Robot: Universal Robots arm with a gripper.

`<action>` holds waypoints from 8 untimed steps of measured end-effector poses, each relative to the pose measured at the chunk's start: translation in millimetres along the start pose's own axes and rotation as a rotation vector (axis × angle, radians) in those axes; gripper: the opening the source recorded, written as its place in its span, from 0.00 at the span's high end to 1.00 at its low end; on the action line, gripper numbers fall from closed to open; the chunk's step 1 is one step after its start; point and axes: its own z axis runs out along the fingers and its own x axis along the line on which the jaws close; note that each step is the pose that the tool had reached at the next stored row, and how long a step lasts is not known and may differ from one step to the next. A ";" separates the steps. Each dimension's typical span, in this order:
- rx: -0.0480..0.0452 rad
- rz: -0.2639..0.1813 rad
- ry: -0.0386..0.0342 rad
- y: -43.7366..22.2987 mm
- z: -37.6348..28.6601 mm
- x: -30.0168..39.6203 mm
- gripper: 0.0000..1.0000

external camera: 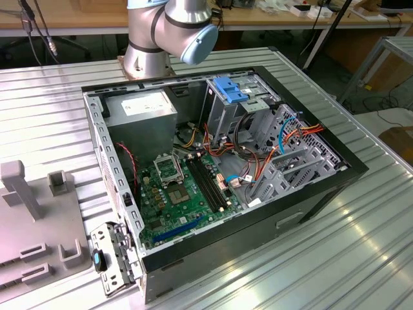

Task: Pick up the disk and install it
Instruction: 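Pick up the disk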

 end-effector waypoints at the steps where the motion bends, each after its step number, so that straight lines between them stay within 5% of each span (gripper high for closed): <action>1: 0.0000 0.000 0.0000 -2.6 0.0 -0.1 0.63; 6: 0.0000 0.000 0.0000 -18.6 0.2 -0.7 0.63; 8: 0.0000 0.000 0.0000 -32.1 0.4 -1.3 0.63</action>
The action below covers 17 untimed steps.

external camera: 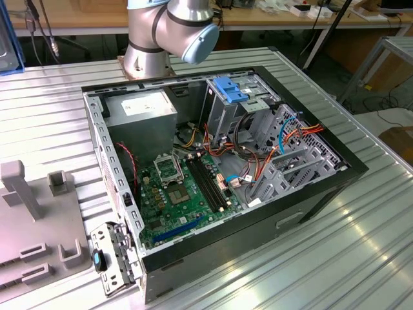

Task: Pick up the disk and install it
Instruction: 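Pick up the disk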

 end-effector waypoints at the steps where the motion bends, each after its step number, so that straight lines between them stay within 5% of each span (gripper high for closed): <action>1: -0.0001 0.000 0.0001 -4.8 0.0 -0.2 0.63; 4: -0.0001 0.000 0.0001 -24.4 0.2 -1.0 0.63; 10: 0.0000 0.000 0.0000 -53.2 0.7 -2.1 0.63; 12: -0.0001 0.000 0.0001 -70.7 0.9 -2.7 0.63; 17: -0.0001 0.000 0.0001 -90.5 1.1 -3.5 0.63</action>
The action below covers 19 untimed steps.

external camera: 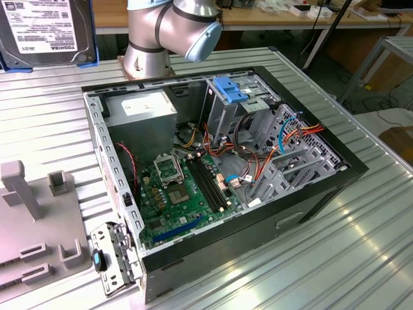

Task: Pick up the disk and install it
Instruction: 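Pick up the disk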

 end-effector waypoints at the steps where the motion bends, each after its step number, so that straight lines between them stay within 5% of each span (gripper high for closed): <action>1: -0.0001 0.000 0.0000 -7.5 0.1 -0.3 0.63; 5: -0.0002 0.000 0.0000 -34.6 0.4 -1.3 0.63; 14: -0.0004 0.000 0.0000 -72.3 0.9 -2.8 0.63; 16: -0.0005 0.000 0.0001 -86.9 1.1 -3.4 0.63; 19: -0.0007 0.000 0.0000 -99.1 1.2 -3.9 0.63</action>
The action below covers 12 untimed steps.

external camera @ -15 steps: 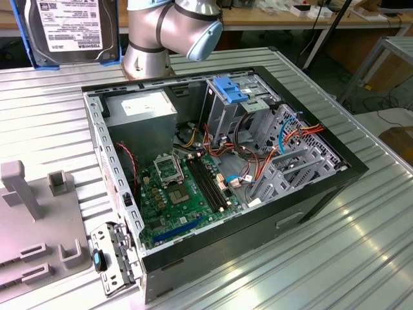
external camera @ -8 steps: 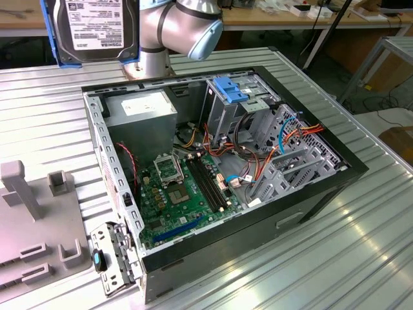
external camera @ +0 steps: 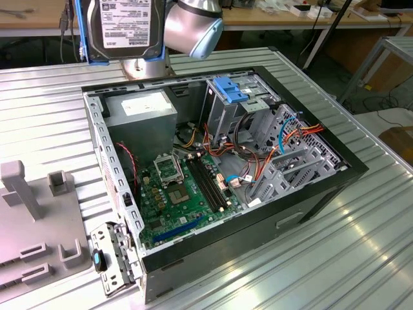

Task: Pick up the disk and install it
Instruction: 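Pick up the disk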

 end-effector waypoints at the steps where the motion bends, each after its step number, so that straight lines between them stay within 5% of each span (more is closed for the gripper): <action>1: -0.0002 0.000 0.0000 -8.8 0.1 -0.3 0.63; 3: -0.0003 0.000 -0.0001 -25.7 0.4 -1.0 0.63; 10: -0.0008 0.000 0.0000 -62.7 0.8 -2.4 0.63; 12: -0.0010 0.000 0.0000 -77.8 1.0 -3.0 0.63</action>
